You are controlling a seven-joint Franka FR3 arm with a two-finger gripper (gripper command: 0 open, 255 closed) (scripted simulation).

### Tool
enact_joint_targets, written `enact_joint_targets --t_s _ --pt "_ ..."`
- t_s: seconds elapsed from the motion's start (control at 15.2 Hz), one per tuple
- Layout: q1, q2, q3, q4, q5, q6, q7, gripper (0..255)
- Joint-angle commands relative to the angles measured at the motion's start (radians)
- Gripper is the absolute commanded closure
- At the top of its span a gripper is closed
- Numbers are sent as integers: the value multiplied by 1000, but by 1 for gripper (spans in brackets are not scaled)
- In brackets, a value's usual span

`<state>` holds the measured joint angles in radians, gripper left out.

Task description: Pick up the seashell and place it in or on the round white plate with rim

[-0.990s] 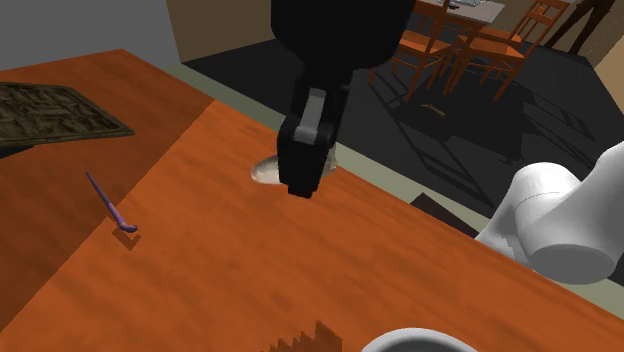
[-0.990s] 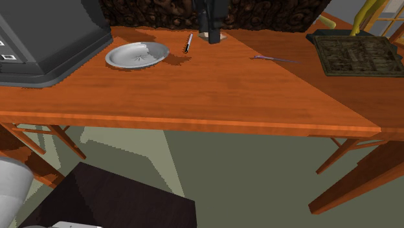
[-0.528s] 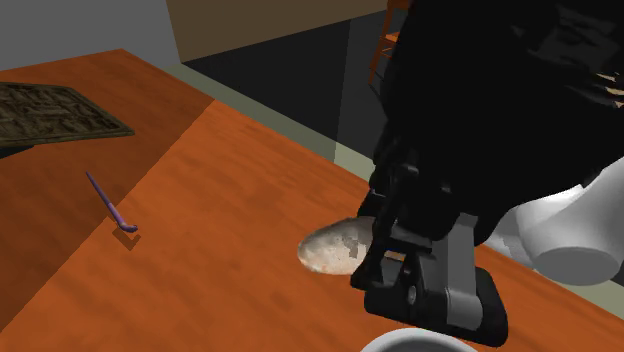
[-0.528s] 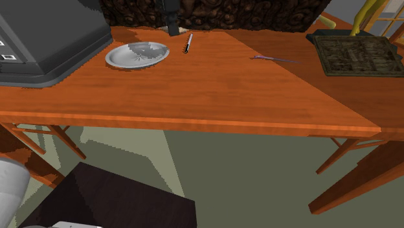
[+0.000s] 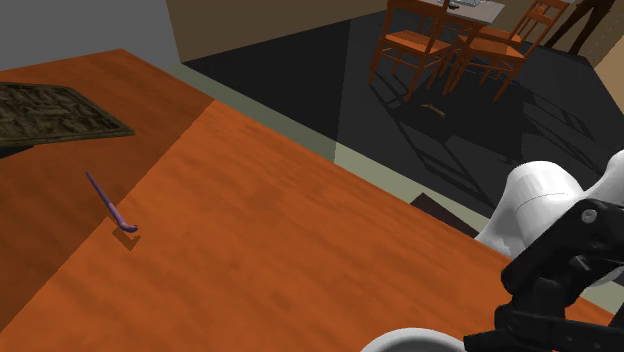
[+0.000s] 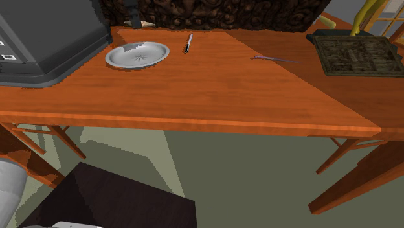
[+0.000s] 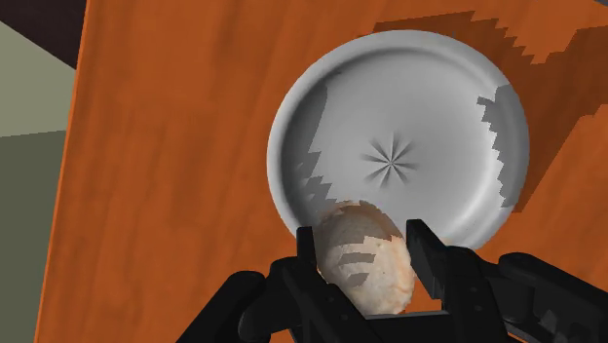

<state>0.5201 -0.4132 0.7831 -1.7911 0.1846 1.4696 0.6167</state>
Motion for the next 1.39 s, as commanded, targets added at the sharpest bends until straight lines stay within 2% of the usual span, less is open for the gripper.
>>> enact_joint_targets --t_s 0.0,0.92,1.32 --pt "14 -2 52 25 19 -18 71 255" --pt "42 -56 61 -200 59 162 54 255" --pt "42 -56 61 -202 60 164 54 255"
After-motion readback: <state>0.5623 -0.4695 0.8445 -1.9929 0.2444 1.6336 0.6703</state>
